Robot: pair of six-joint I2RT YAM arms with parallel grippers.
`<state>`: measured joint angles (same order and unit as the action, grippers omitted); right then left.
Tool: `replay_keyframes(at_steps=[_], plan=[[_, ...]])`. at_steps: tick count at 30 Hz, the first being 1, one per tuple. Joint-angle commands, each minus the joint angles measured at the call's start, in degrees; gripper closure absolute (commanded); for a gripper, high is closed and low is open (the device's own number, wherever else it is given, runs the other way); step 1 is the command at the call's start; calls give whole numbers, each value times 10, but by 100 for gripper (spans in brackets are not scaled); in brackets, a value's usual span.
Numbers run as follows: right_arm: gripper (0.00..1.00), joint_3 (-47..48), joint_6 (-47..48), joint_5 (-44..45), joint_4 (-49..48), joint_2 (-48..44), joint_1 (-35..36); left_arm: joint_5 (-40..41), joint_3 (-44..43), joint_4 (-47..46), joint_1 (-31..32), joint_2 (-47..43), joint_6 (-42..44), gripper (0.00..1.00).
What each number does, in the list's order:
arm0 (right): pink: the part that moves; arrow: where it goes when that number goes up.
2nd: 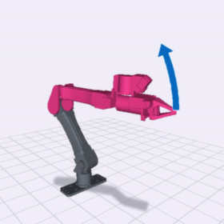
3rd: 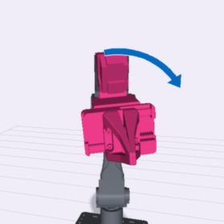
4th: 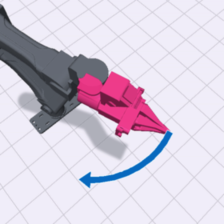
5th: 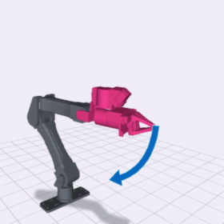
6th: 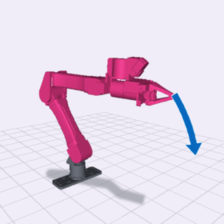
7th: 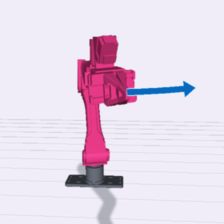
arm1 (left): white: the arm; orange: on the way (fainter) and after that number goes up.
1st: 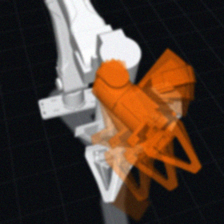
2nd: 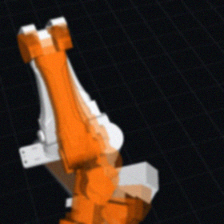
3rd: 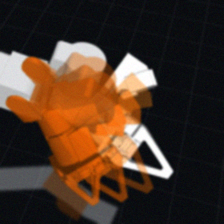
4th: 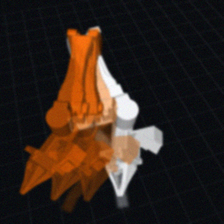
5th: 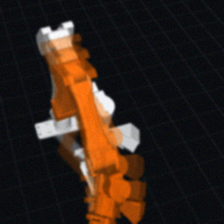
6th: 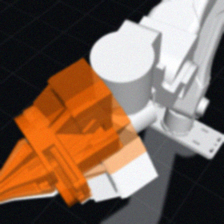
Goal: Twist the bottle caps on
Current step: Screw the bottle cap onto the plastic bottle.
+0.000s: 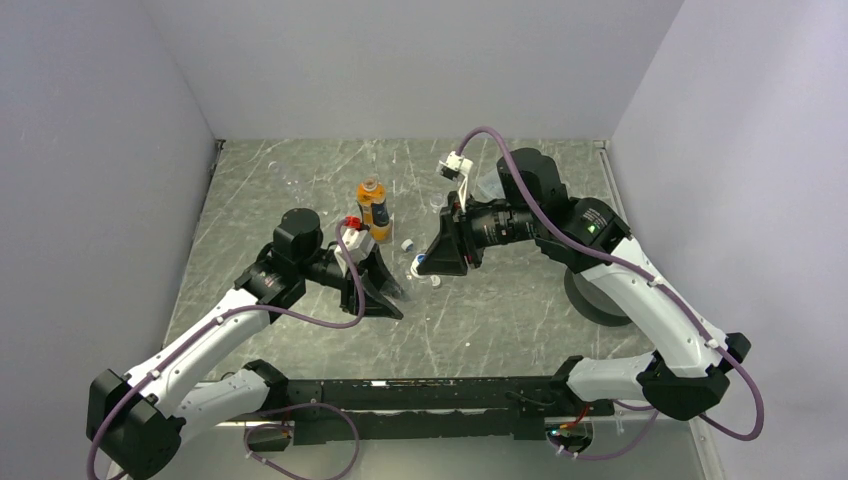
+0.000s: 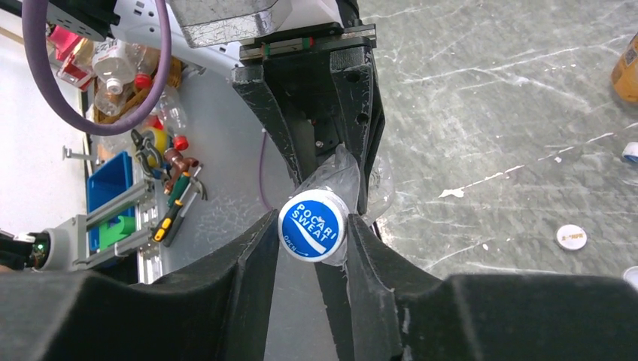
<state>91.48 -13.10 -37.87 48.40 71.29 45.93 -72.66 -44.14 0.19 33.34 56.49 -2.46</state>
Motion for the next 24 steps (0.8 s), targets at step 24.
replay_keyframes(at_steps=[24], plan=[[87,159,-219,401,110,179,25,446,-89,22,28,40,64,100]])
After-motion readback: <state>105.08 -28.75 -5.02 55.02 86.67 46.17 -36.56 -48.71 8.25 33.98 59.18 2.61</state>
